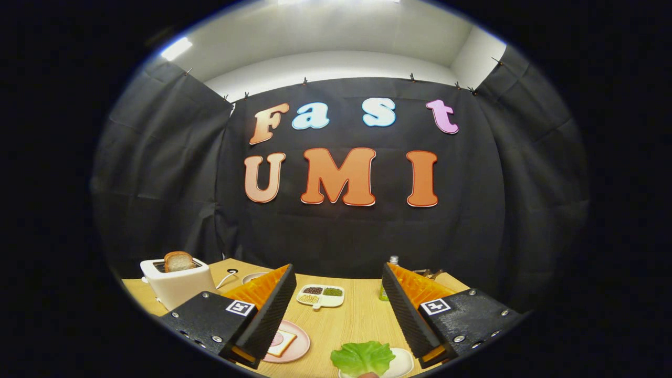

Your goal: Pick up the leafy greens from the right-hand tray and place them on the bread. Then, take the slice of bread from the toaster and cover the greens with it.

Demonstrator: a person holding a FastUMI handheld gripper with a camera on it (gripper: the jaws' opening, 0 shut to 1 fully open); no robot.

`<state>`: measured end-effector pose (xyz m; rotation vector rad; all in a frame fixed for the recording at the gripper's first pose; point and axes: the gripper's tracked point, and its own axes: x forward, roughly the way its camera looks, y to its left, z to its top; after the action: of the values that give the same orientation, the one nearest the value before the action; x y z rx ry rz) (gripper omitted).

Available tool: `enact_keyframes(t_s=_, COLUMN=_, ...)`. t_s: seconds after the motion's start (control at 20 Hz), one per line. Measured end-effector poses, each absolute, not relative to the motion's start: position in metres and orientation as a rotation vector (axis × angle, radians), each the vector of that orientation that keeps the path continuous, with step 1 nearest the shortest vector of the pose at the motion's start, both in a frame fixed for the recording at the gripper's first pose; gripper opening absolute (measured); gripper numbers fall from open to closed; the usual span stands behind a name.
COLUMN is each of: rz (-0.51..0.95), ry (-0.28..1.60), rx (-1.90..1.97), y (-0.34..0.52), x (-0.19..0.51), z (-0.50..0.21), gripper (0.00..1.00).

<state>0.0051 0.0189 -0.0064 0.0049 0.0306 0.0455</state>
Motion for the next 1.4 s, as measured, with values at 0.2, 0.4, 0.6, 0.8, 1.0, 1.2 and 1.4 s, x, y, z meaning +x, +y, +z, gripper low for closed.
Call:
enact_keyframes(t_s=0.2, rz=0.032, ry=0.027, rx=-0.015, y=0.018, x=0.007, z=-0.008, gripper=0.99)
enact_keyframes(t_s=0.4, rz=0.033, ry=0.040, rx=-0.011, y=0.017, x=0.010, z=-0.013, gripper=0.98)
enact_keyframes(t_s=0.6, rz=0.038, ry=0.061, rx=0.006, y=0.013, x=0.012, z=-0.018, gripper=0.99)
enact_keyframes(t_s=0.8, rz=0.036, ry=0.132, rx=0.023, y=0.004, x=0.015, z=-0.041, gripper=0.99)
enact_keyframes(t_s=1.0, rz=0.025, ry=0.211, rx=0.015, y=-0.008, x=0.015, z=-0.062, gripper=0.99)
enact_keyframes(t_s=1.2, rz=0.027, ry=0.271, rx=0.003, y=-0.016, x=0.012, z=-0.079, gripper=0.99)
enact_keyframes(t_s=1.4, rz=0.044, ry=0.379, rx=0.008, y=-0.020, x=0.010, z=-0.108, gripper=0.99)
